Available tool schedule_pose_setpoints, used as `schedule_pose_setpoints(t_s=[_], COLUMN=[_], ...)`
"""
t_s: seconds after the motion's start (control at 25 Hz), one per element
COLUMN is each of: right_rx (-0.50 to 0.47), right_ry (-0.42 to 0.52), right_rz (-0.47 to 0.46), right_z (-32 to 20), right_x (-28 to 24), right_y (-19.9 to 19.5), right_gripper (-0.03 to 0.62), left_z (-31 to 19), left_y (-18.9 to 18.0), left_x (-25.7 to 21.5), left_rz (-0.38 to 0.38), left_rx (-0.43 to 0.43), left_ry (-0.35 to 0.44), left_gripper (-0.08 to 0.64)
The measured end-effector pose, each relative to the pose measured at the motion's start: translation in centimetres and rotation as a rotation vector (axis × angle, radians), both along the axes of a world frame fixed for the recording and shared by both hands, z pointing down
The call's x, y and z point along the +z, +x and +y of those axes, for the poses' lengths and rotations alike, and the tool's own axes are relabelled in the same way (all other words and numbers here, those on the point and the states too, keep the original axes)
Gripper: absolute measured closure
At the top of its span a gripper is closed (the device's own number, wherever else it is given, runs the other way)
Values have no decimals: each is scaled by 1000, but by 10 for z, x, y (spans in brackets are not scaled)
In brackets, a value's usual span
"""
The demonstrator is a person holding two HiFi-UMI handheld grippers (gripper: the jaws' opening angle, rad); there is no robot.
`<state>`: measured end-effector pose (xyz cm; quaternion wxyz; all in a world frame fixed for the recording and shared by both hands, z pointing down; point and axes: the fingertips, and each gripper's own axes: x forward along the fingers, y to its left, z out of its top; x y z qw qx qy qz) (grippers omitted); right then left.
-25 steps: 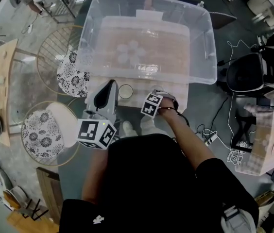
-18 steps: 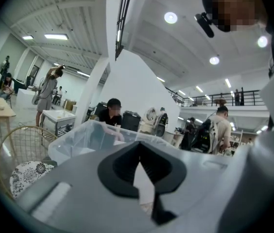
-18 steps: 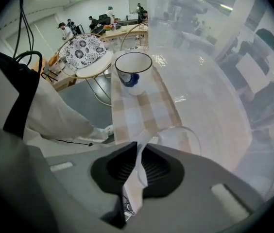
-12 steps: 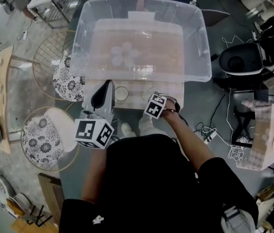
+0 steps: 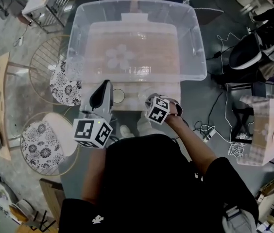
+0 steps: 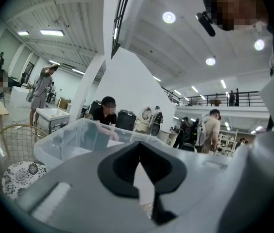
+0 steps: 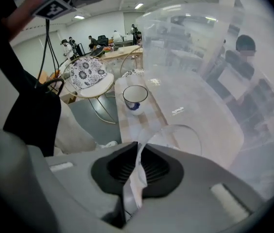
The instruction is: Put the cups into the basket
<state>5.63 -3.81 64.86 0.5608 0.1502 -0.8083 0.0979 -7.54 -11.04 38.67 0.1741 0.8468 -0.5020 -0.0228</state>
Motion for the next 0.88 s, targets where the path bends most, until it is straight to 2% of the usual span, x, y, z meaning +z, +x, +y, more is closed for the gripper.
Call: schedule_pose_setpoints(t_s=[0.16,0.88], right_rx=[-4,-6], right_ry=[24,146], right_rz=[-40,-214], right_z=[3,-1], right_x=[-34,-194], right_y=[-4,-9], right_gripper=[571,561], left_z=[-6,-24], left_y=[5,28], left_x=[0,1], left_rz=[23,23], left_rx=[9,58], left_ry=[-4,-2], left_gripper=[552,552])
